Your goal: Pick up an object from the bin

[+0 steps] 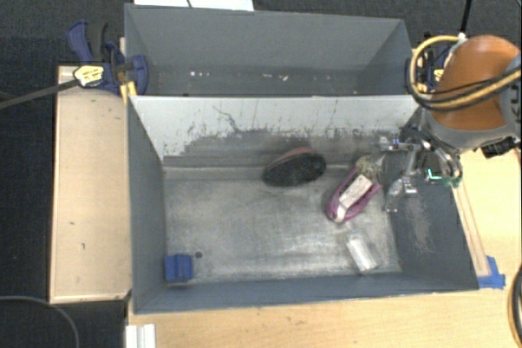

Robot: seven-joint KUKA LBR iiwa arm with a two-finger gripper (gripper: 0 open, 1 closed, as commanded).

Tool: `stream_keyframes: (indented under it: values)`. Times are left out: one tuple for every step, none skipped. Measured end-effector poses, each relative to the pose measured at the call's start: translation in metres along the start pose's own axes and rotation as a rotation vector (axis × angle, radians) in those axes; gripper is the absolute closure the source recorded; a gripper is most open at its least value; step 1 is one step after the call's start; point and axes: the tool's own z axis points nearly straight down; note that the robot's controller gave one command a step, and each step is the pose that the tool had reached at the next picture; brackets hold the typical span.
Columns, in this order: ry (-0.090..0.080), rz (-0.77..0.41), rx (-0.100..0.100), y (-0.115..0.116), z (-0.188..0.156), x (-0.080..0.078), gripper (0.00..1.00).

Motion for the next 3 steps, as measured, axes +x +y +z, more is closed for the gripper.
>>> stream_keyframes:
  values:
    - [-0.002, -0.256, -0.001, 0.052, 0.056, -0.003, 0.00]
    - [-0.004, -0.257, 0.001, 0.051, 0.054, -0.004, 1.00]
    - [-0.010, -0.608, 0.005, 0.024, -0.123, 0.003, 1.00]
